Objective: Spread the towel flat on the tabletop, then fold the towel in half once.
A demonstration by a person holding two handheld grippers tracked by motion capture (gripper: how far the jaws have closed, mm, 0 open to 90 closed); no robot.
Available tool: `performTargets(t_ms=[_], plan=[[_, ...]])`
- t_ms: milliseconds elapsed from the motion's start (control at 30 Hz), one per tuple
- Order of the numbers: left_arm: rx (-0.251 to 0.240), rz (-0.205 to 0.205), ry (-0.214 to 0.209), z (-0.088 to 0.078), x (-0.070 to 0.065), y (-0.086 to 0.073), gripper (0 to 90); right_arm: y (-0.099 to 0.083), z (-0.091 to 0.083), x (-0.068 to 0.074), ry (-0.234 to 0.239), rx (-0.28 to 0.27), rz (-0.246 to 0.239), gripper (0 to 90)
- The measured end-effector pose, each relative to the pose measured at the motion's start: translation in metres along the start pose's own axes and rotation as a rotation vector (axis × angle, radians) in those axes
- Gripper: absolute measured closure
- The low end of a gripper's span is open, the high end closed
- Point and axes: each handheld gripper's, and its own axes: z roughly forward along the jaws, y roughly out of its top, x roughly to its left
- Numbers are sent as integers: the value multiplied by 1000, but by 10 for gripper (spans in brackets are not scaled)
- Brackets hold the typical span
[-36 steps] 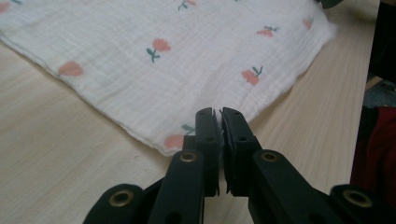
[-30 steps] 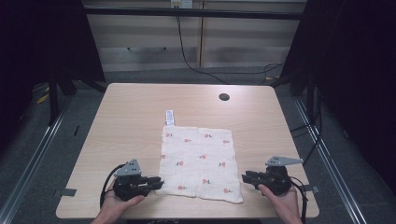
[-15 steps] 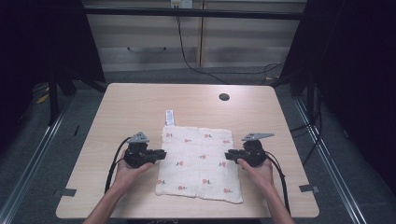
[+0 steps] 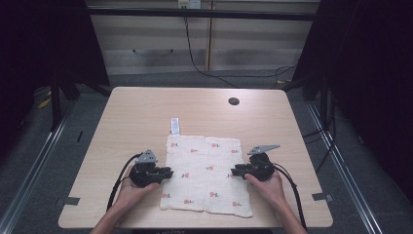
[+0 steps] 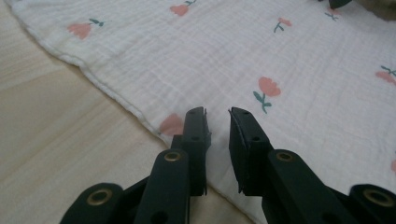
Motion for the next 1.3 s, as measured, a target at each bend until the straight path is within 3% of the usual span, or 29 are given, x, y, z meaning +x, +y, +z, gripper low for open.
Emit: performTargets(t_ms=[133, 267, 367, 533, 567, 600, 967, 1100, 1267, 1300], plan=[[13, 19, -5, -5, -7, -4, 764, -2, -2, 1, 15, 6, 1, 665], [17, 40, 9, -10, -16, -9, 746, -8, -6, 14, -8, 17, -36, 615], [12, 20, -16, -12, -17, -12, 731, -11, -8, 17, -5, 13, -33, 613], [18, 55, -4, -13, -23, -13, 674, -12, -8, 17, -6, -3, -12, 551], [12, 40, -11, -12, -23, -12, 628, -7, -10, 14, -41, -22, 12, 542], [5, 24, -18, -12, -22, -11, 626, -4, -11, 11, -26, -41, 26, 542], [-5, 0, -28, -8, -17, -9, 607, 35, -12, -23, -86, -98, -5, 591], [-7, 23, -24, -8, -17, -10, 602, 46, -6, -30, -115, -78, -23, 604], [-13, 17, -37, -8, -16, -11, 600, 58, 7, -43, -112, -53, -14, 599], [-17, 15, -40, -8, -15, -12, 597, 59, 15, -51, -111, -26, 5, 596]])
